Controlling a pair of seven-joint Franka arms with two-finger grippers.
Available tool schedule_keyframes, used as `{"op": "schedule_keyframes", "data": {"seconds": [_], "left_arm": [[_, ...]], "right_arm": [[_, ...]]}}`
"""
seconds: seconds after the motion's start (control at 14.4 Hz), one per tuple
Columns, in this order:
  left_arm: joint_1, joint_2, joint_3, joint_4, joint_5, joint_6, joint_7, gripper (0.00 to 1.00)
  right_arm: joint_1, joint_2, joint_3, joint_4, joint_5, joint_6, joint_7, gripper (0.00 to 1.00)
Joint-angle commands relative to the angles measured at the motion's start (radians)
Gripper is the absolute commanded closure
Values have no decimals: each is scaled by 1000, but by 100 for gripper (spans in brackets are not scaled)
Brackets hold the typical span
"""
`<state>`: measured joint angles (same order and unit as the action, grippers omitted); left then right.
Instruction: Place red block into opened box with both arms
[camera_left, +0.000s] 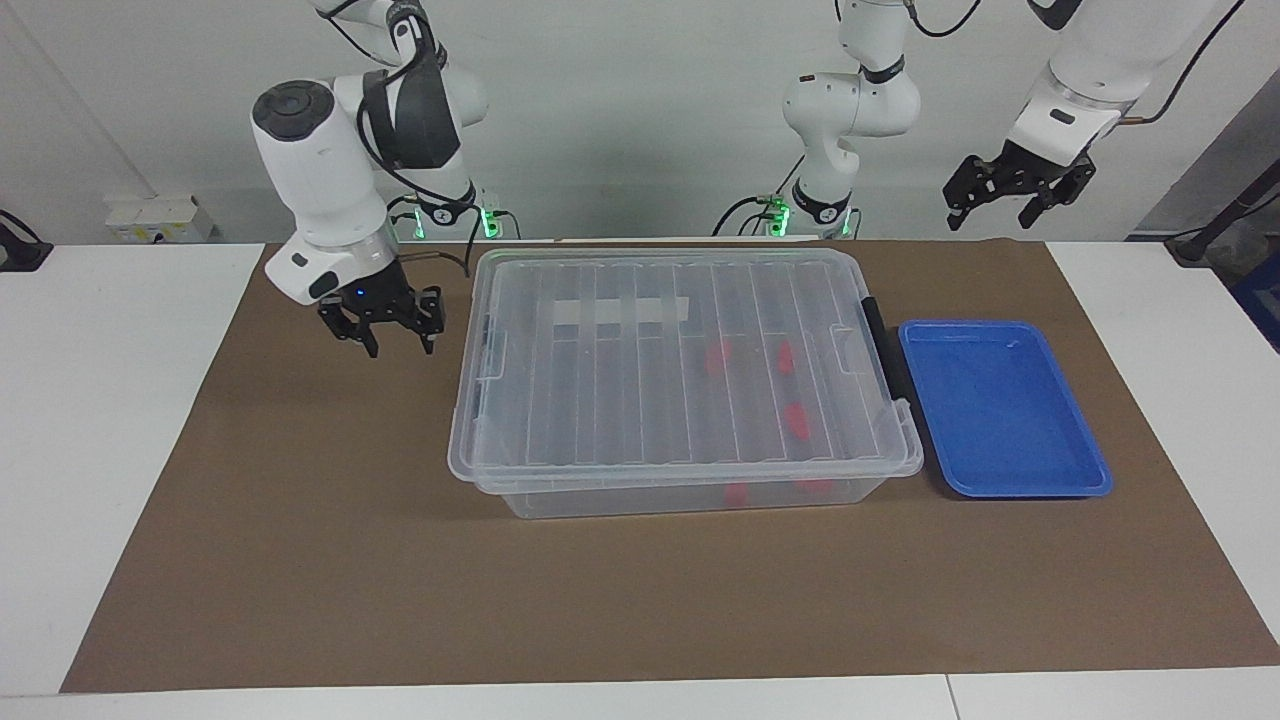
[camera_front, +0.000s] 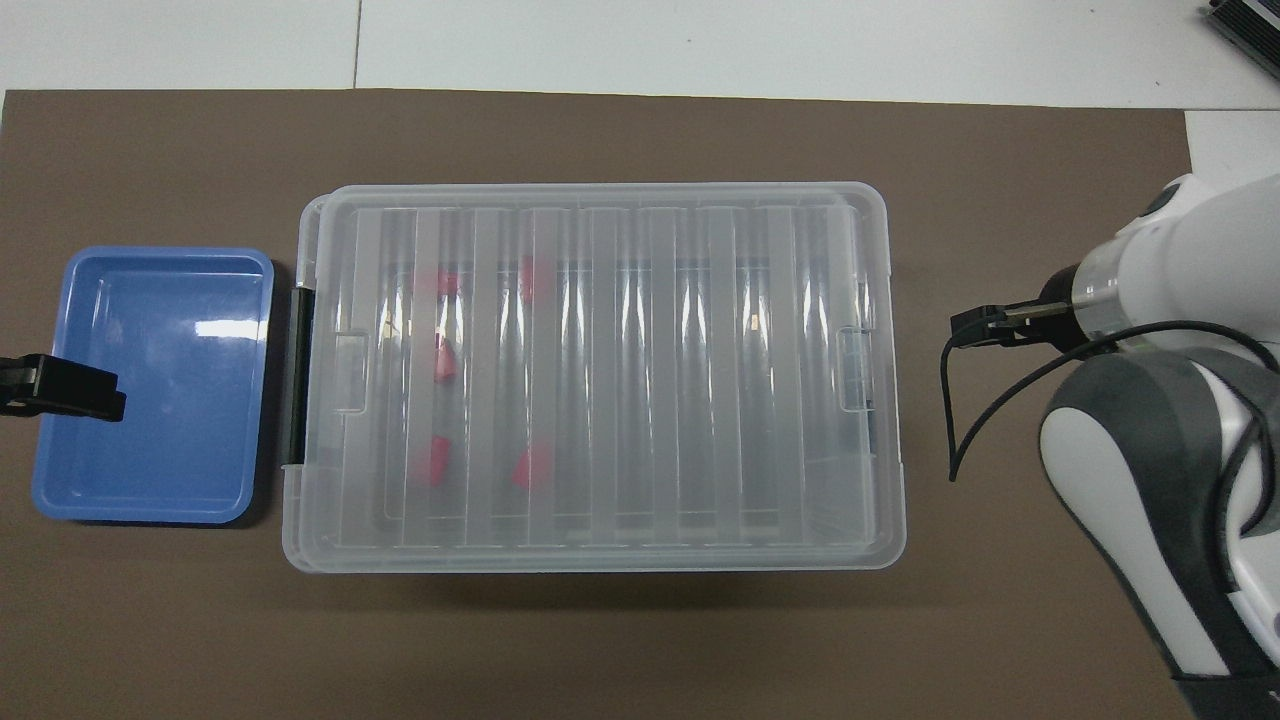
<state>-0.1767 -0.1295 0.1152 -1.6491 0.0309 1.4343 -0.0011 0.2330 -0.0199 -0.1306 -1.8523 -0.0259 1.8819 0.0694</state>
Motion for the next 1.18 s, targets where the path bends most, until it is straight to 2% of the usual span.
{"op": "schedule_keyframes", "data": {"seconds": [0.0,0.28,0.62,0.9,1.11], "left_arm": [[-1,-19,6,-15,-12,0,-11,0],[-1,-21,4,-17,-12,0,-11,0],[-1,-19,6,-15,-14,0,-11,0],[-1,-21,6,-15,-12,2,-11,0],[-1,-19,6,-15,-12,0,-11,0]], "right_arm": [[-27,-3,6,60,-16,-64,3,0],[-69,-23,5,142,-2,-199,49,0],[-93,-28,-52,226,33,-363,56,0],[-72,-28,-81,236,27,-382,44,0],[-105,-32,-38,237,14,-409,43,0]]}}
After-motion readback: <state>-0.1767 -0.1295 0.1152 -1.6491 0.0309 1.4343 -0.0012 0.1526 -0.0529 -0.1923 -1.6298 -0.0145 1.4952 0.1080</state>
